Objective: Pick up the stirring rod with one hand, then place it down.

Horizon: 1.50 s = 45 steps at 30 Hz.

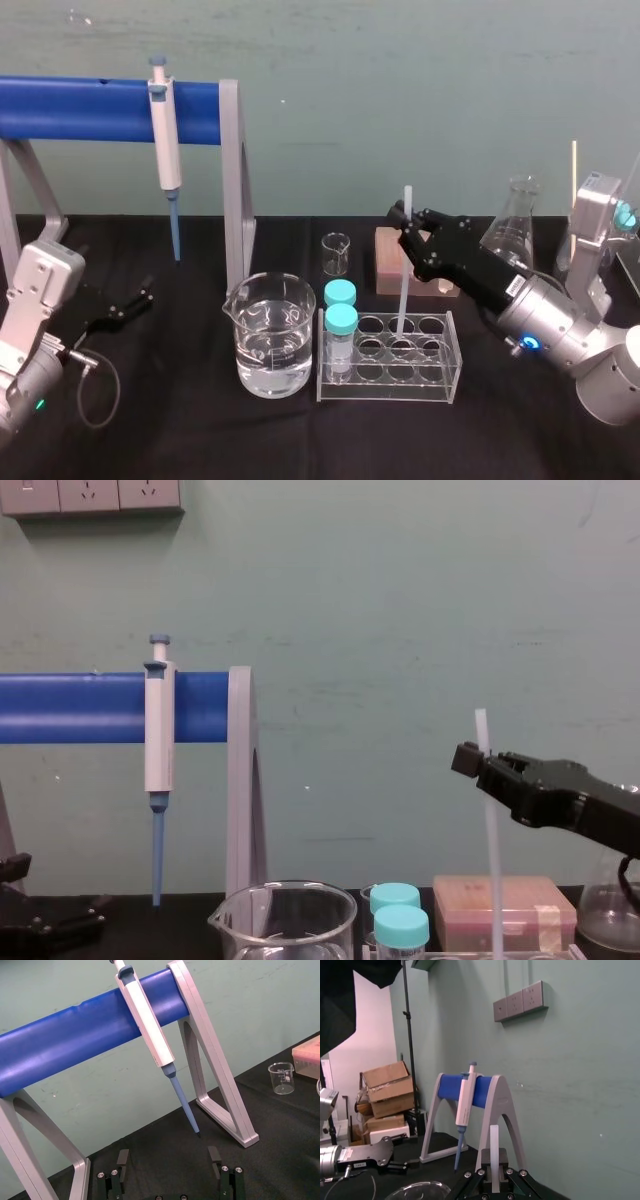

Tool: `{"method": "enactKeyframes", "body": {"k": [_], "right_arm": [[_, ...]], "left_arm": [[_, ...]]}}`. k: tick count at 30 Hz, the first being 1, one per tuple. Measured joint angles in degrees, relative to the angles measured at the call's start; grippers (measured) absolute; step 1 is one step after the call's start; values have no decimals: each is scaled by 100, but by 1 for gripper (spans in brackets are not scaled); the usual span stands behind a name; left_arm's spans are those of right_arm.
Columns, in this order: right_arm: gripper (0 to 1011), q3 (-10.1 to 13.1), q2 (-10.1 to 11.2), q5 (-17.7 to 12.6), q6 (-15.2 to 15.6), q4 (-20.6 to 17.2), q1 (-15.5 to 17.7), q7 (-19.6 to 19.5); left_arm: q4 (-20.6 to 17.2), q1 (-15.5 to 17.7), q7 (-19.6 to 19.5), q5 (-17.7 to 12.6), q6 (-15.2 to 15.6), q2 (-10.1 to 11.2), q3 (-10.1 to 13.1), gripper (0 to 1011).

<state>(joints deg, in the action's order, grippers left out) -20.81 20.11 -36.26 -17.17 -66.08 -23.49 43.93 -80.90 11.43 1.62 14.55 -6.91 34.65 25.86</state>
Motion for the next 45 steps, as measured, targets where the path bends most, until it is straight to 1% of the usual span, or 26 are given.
{"method": "enactKeyframes", "body": {"k": [11,21,32,42,45], "right_arm": [[71,-62,-65,38,28,182,31,-94],[71,-63,-103,78,71,249,87,-189],[71,-32,-124,161,113,276,164,-335],[71,26,-144,247,151,176,259,-528],[71,26,-144,247,151,176,258,-528]], "left_arm": [[0,0,0,0,0,0,0,1000],[0,0,0,0,0,0,0,1000],[0,0,0,0,0,0,0,1000],[0,0,0,0,0,0,0,1000],[0,0,0,0,0,0,0,1000]]}}
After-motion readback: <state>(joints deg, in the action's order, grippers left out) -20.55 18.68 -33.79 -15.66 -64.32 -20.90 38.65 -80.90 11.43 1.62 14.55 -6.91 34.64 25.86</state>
